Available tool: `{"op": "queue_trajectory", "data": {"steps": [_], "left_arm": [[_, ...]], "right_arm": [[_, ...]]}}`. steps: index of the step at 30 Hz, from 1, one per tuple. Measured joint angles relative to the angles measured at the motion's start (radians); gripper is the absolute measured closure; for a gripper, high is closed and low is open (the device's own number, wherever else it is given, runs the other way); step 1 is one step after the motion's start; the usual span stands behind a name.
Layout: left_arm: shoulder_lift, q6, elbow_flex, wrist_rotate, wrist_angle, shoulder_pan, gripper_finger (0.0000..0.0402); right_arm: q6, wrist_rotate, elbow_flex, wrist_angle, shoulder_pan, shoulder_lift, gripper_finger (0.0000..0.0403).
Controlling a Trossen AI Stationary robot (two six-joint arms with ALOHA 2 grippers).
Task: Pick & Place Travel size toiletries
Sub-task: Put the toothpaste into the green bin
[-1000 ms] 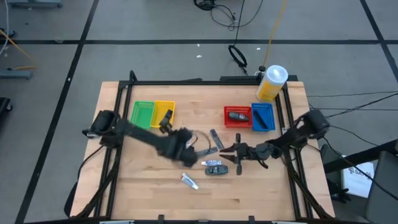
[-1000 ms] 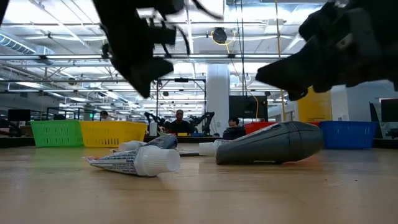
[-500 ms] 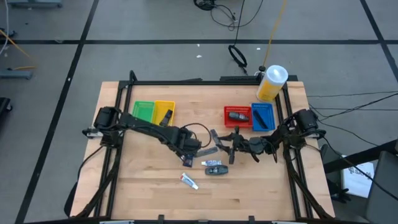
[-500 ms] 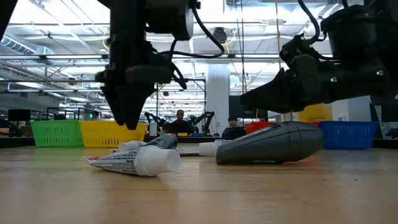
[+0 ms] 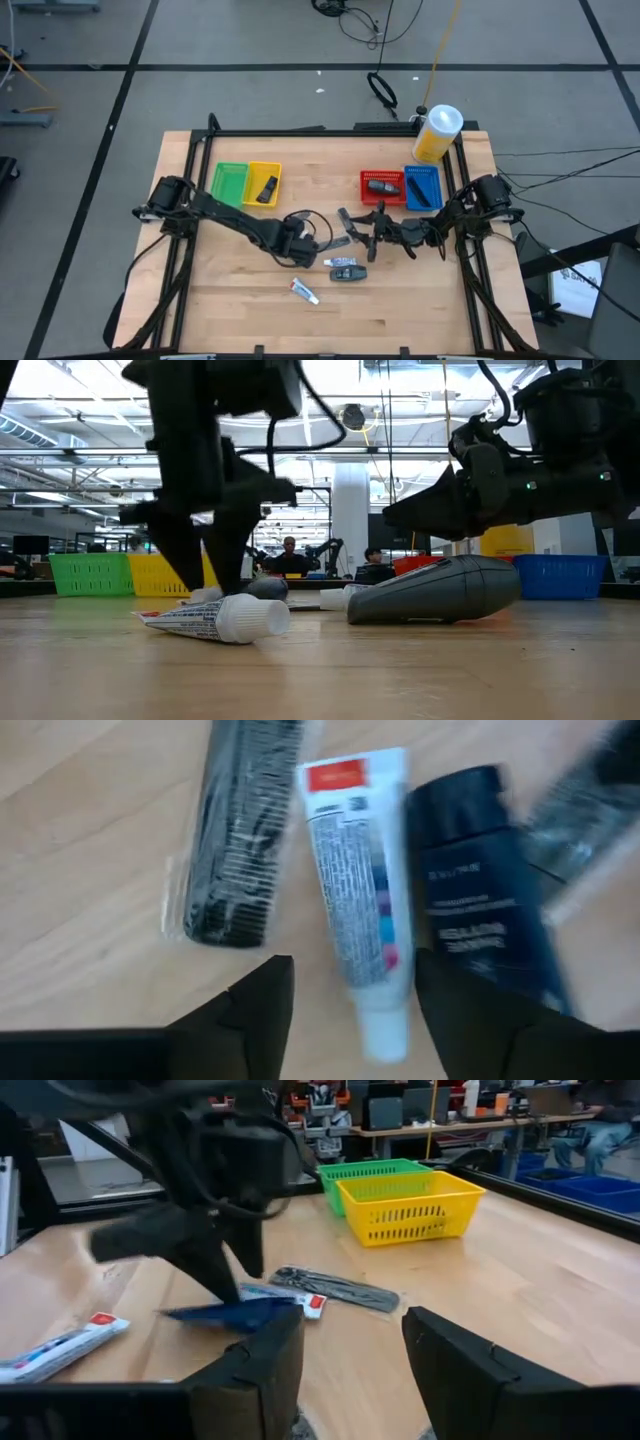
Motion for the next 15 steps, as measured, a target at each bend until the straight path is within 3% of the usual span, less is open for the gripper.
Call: {"op": "queue_trajectory", "data": {"steps": [7, 15], "left_arm": [[-0.004, -0.007, -0.082, -0.039, 0.169, 0.0, 0.0253], [-0.005, 0.017, -0.089, -0.052, 0.179, 0.0, 0.032]], "right_arm": [[0.02, -0.002, 0.0, -0.001, 0.0, 0.0, 0.0239], [0.02, -0.002, 0.0, -0.001, 0.001, 0.0, 0.0238]]}}
